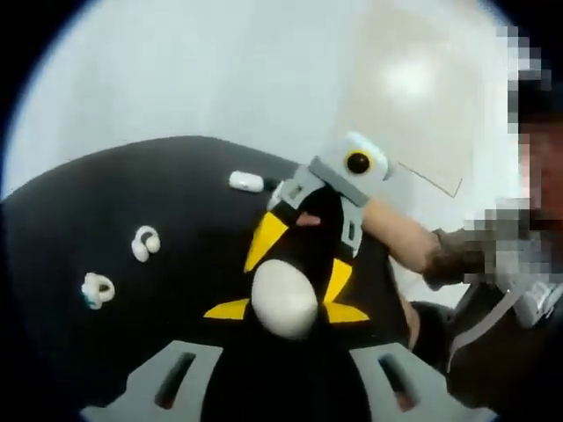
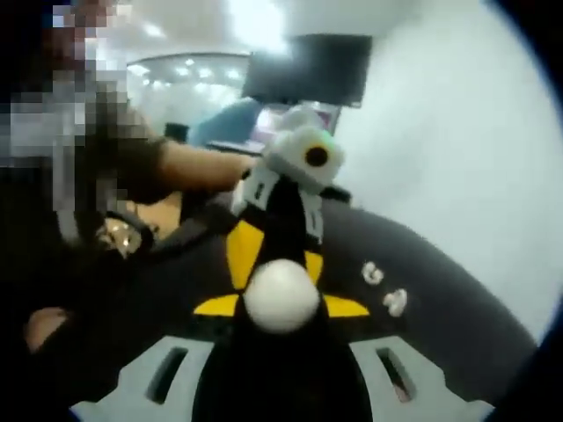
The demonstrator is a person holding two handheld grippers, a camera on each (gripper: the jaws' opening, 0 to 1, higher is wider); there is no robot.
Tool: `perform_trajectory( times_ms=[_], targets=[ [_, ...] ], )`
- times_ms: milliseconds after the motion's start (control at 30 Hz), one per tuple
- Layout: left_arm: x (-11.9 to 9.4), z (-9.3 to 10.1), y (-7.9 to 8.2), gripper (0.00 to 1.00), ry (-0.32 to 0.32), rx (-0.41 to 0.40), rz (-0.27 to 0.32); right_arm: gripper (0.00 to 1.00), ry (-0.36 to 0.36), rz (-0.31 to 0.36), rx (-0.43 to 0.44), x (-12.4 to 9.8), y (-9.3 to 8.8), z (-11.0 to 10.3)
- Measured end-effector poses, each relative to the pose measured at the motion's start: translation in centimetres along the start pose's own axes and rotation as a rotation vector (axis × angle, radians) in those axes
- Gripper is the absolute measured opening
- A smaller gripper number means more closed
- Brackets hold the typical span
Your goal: Pick up three earphones and place each one into its charging case using tactile feedback, ensure that each earphone is properly inserted and securely positioned inside the case.
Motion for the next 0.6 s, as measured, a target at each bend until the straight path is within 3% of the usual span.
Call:
perform_trajectory(
  times_ms=[133, 200, 300, 400, 500, 600],
  targets=[
    [0.3, -1.0, 0.3, 0.26, 0.106, 0.149, 0.073, 0.35, -0.145, -0.087, 0.009, -1.3, 0.1, 1.2],
    [0.4, -1.2, 0.4, 0.26, 0.109, 0.205, 0.094, 0.35, -0.189, -0.035, -0.012, -2.0, 1.1, 1.5],
    [0.5, -1.5, 0.3, 0.25, 0.102, 0.219, 0.111, 0.35, -0.237, 0.116, 0.035, -3.2, 2.7, 2.5],
    [0.4, -1.8, 0.2, 0.24, 0.13, 0.269, 0.135, 0.35, -0.307, 0.235, 0.008, -4.7, 4.9, 3.7],
    [0.5, -1.7, 0.0, 0.22, 0.159, 0.314, 0.158, 0.31, -0.411, 0.223, -0.029, -6.4, 7.1, 5.4],
    [0.5, -1.5, 0.0, 0.22, 0.16, 0.334, 0.156, 0.3, -0.446, 0.208, -0.108, -7.8, 9.9, 6.7]
  ],
)
Point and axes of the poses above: the point that each gripper's makers call its tool centre point, and the gripper's own axes: x roughly forward along the fingers, z roughly to its right, y roughly out of its top, the point moved 7 cm from there along -x, roughly backward along the fingers, and after that the axes turned 9 degrees about y, right-handed, at the moved point
